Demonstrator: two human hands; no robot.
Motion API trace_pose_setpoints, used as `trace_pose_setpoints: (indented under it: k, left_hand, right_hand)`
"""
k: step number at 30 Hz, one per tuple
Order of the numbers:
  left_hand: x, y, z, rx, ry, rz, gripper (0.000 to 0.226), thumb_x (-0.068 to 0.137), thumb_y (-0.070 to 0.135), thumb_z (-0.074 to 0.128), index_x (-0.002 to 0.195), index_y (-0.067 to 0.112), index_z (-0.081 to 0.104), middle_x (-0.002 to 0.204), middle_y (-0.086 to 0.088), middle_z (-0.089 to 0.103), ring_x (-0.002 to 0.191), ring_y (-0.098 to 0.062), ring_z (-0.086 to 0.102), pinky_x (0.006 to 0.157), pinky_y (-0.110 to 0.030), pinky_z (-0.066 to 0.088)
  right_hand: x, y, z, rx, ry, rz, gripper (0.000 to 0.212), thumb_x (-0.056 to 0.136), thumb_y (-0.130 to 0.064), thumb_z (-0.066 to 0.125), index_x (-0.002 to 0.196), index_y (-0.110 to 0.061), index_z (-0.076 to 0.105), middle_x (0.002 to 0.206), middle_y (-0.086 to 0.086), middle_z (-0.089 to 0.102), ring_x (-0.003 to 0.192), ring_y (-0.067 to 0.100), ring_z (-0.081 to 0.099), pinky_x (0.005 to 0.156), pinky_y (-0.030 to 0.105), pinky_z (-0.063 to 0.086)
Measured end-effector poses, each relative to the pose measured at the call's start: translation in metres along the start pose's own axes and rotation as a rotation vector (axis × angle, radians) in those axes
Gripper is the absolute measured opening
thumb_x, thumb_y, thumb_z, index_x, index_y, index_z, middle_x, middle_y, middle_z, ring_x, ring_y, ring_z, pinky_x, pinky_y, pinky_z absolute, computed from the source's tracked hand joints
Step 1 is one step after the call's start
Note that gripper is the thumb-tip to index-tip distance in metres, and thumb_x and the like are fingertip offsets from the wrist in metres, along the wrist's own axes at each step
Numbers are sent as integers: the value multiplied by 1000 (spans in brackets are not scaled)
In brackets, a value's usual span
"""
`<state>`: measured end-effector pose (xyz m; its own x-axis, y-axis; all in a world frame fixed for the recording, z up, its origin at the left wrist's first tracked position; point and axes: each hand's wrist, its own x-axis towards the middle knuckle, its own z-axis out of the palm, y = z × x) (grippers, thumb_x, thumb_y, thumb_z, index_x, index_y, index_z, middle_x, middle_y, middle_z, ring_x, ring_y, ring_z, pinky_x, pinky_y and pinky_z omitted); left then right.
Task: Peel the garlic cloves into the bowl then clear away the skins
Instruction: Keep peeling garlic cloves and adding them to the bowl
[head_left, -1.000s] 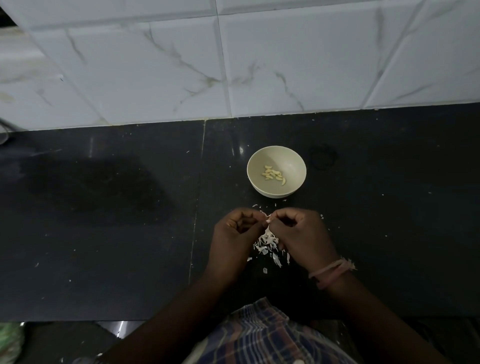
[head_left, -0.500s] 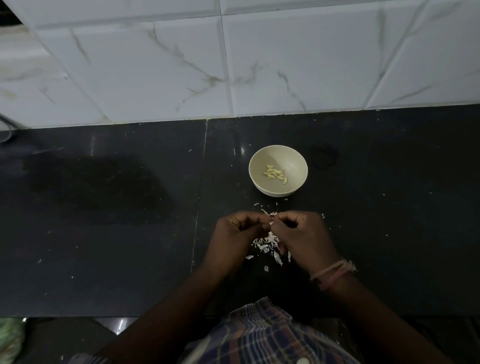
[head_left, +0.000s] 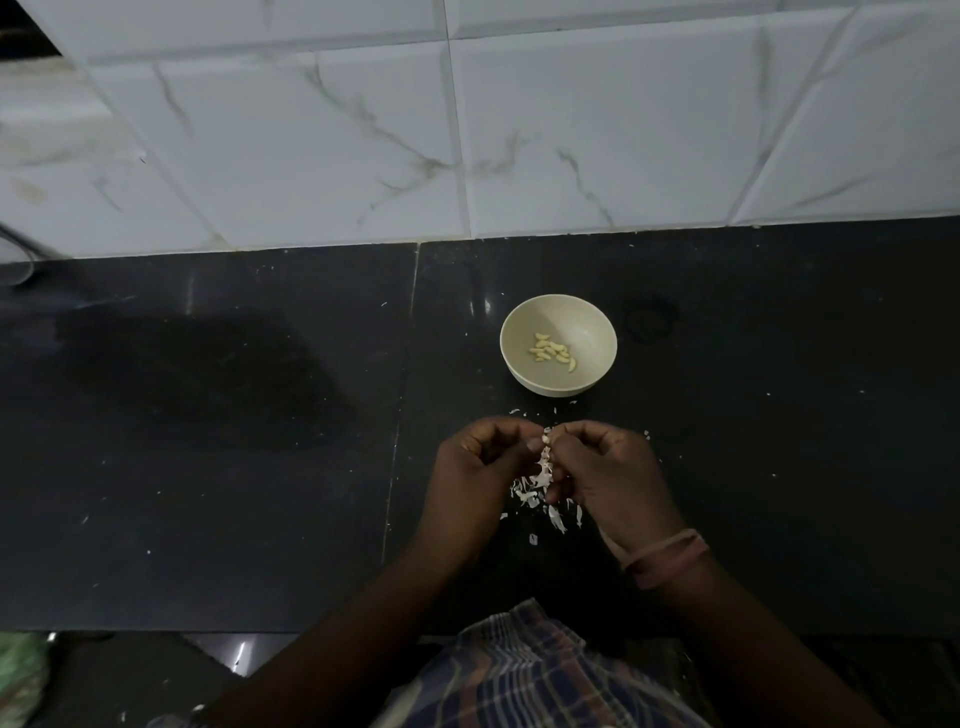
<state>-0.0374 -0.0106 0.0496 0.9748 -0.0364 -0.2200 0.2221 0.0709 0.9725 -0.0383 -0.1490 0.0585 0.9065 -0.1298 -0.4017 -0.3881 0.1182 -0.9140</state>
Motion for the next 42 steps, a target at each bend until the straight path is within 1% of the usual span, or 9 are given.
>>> trace_pose_setpoints:
  k: [8,12,15,17,20,30,33,38,42]
  left_hand:
    - [-7,-1,4,-64,-1,-79,11,93,5,69,101,6,77,95,-12,78,88,-23,75,81,-32,60]
    - [-8,-8,7,-382,4,-245,14,93,3,63,103,-1,72,92,-16,73,80,-21,69,68,-29,57]
    - [-6,-11,8,-604,73,-350,32,87,6,66,115,-10,65,92,-15,70,75,-15,68,69,-23,59]
    - [-6,-13,10,-692,114,-410,26,88,2,65,111,-9,66,89,-13,71,71,-13,70,68,-20,60]
    - [-7,-14,11,-688,141,-462,9,92,1,65,99,-3,68,82,-11,72,68,-13,70,64,-20,59]
    - [-4,-13,9,-666,201,-493,7,95,4,64,92,-1,66,74,-9,65,62,-12,64,61,-21,56]
    - [-6,-10,9,-668,189,-501,7,94,2,64,89,-2,67,73,-10,67,60,-12,65,61,-20,58]
    - [-6,-13,9,-655,199,-447,17,95,2,65,106,-10,69,92,-18,73,73,-15,71,76,-27,62]
    - [-8,-12,10,-601,219,-423,13,96,2,63,101,-8,69,84,-15,73,69,-14,70,65,-21,59]
  right_hand:
    - [-9,-2,-4,-82,-16,-59,12,92,-7,64,85,-4,73,55,1,63,44,17,56,44,25,46]
    - [-8,-1,1,-39,-6,-6,13,95,-6,61,88,0,70,52,2,58,42,19,53,44,28,47]
    - [-5,3,2,62,46,75,18,96,-5,58,80,-2,67,53,5,52,41,18,50,45,28,46]
    - [-6,5,1,87,57,101,24,97,-7,58,74,-5,65,55,6,51,41,18,50,47,29,46]
    - [-7,4,5,162,45,121,27,98,-2,54,73,-2,63,52,5,51,44,15,50,47,29,46]
    - [-7,7,12,501,94,275,22,97,-5,51,75,-8,55,61,3,48,51,12,47,50,28,49]
    - [-6,5,7,327,100,181,19,99,-4,50,82,-3,59,68,8,53,54,12,51,46,29,52]
    - [-12,7,6,-91,31,-104,15,91,-19,74,104,-13,69,82,2,74,73,15,72,64,29,60]
    - [-11,15,5,-225,112,-172,8,89,-10,74,91,-18,74,81,1,76,75,16,73,67,30,60]
